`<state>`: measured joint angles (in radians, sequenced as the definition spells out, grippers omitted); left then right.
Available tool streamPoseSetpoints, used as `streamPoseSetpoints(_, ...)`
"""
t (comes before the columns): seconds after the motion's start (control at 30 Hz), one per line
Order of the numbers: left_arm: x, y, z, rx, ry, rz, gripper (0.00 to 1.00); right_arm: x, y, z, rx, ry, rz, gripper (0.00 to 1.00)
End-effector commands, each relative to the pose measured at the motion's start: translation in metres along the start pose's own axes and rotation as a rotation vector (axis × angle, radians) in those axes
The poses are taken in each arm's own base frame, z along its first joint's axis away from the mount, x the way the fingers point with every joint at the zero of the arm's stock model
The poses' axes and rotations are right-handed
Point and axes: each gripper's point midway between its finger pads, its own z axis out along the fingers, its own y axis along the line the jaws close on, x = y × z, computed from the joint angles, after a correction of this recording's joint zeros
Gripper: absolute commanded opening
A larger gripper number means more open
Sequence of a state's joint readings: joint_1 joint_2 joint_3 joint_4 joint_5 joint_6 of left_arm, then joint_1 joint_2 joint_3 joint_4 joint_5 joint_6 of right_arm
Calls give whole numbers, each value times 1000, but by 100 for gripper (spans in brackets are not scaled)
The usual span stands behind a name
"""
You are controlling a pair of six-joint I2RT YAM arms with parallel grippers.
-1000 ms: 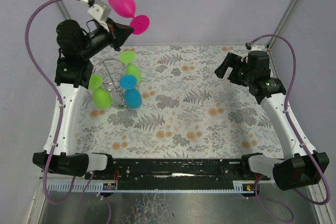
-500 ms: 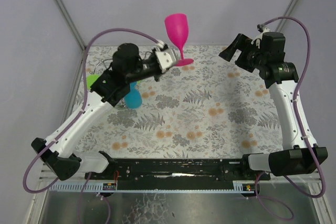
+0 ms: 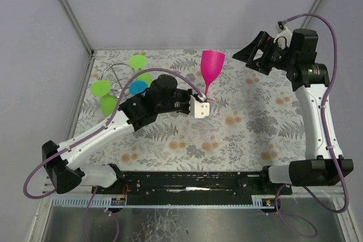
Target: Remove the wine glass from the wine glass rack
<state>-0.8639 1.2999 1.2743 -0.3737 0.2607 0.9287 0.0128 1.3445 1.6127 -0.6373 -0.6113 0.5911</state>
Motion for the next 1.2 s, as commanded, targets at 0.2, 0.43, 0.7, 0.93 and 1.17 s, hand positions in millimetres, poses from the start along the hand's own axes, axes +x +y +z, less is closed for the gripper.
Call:
streamPoseSetpoints(0.2,-7,-1,11,-10,-27,181,0,17,48,4,-366,136,83,99)
streamPoseSetpoints(0.43,-14,1,18,3,-47,185,0,20,49,7,-407,167,66,99)
streamPoseSetpoints(0.7,-22,4,24,7,-64,193,0,33,30,24,-354,220,74,99)
streamPoseSetpoints(0.93,-23,2,23,13,-60,194,0,42,21,32,-323,242,77,99)
streamPoseSetpoints(1.17,-32,-1,28,25,-75,175,0,44,29,36,-362,256,83,99)
